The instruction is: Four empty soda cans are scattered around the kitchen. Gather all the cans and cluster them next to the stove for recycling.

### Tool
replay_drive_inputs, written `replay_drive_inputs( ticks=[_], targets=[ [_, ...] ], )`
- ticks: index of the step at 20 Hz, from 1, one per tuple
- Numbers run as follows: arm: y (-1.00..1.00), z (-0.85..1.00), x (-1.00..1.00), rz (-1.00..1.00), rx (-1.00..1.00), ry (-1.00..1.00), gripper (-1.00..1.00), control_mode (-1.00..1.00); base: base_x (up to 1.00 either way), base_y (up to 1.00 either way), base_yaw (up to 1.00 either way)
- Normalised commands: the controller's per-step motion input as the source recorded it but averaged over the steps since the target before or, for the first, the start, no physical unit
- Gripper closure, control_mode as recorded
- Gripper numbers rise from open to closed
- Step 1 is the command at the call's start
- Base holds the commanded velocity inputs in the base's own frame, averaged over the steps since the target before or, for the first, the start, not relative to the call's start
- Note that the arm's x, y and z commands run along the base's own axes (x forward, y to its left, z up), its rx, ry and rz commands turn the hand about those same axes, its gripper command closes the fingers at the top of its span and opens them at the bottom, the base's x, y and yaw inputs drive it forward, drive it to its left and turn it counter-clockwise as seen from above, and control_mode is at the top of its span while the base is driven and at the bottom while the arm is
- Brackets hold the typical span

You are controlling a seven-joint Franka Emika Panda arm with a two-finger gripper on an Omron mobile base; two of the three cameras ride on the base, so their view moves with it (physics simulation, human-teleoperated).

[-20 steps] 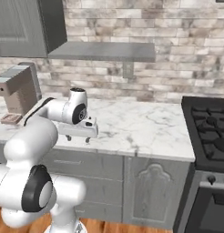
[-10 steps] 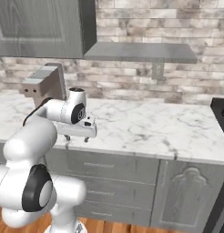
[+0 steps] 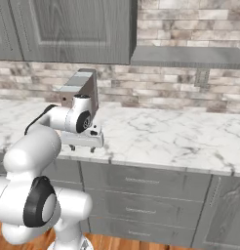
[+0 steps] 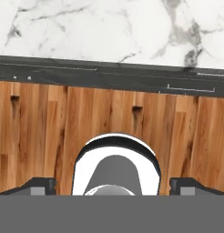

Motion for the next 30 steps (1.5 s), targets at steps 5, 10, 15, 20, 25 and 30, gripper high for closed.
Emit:
replay_drive_inputs(
  ticks=[5, 10, 15, 20, 25, 30],
  targets=[
    [0.00, 0.00, 0.00, 0.00, 0.00, 0.00, -1.00, 1.00, -0.04, 0.73, 0.00],
    [0.00, 0.00, 0.00, 0.00, 0.00, 0.00, -1.00, 1.00, 0.00, 0.74, 0.00],
    [0.00, 0.00, 0.00, 0.00, 0.00, 0.00, -1.00, 1.00, -0.01, 0.73, 0.01],
    [0.00, 0.00, 0.00, 0.00, 0.00, 0.00, -1.00, 1.00, 0.08, 0.46, -0.33],
    [0.00, 0.00, 0.00, 0.00, 0.00, 0.00, -1.00, 1.00, 0.09, 0.12, -0.86],
    [0.00, 0.00, 0.00, 0.00, 0.00, 0.00, -1.00, 1.00, 0.03, 0.09, -0.91]
  ],
)
